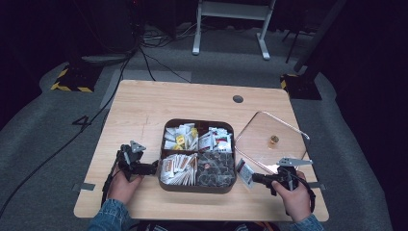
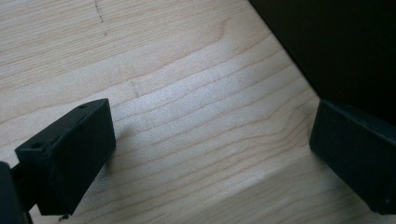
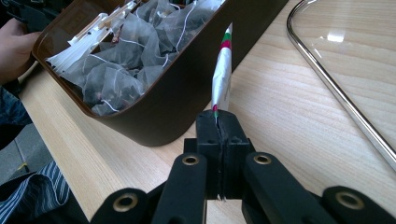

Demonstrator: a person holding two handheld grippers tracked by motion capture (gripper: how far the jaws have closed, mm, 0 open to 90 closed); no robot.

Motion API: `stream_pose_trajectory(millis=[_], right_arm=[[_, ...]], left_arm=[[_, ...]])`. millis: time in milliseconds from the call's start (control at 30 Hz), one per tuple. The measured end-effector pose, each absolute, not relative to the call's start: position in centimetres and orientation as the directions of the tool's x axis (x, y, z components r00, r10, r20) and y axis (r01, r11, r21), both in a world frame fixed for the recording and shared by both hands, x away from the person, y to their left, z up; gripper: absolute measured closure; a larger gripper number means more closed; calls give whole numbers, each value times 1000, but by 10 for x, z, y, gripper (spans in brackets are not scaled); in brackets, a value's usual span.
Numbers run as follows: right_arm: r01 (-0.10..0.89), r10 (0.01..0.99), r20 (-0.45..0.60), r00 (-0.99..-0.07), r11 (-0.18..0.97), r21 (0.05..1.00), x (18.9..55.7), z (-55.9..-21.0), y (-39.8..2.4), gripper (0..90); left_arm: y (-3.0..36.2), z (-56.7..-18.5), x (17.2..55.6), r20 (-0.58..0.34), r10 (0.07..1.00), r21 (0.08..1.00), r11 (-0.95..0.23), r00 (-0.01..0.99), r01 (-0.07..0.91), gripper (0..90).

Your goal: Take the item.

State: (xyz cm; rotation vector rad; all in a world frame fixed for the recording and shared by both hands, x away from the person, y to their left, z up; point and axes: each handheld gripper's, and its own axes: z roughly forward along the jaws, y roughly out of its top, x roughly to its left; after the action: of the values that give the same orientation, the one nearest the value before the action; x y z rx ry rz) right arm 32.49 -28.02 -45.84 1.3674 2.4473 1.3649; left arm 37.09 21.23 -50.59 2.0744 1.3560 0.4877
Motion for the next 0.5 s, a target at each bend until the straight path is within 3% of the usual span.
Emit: stream_pose_trajectory(millis=[100,200,333,500], right_arm=[[693,713,366,-598,231,682,324,-461,-281,825],[668,743,312,-592,236,706,324,-461,-282,646],[626,757,253,-603,252,738,326,-460,-284,575],[610,768,220,-602,264,747,327,-461,-287,552]], left_arm=[[212,-506,371,-24,913,664,-290,407,689,3],[212,-506,371,-26,914,664,-288,406,690,3],[212,-506,372,-26,914,664,-287,405,691,3],[210,-506,374,-26,915,662,-286,403,693,2]])
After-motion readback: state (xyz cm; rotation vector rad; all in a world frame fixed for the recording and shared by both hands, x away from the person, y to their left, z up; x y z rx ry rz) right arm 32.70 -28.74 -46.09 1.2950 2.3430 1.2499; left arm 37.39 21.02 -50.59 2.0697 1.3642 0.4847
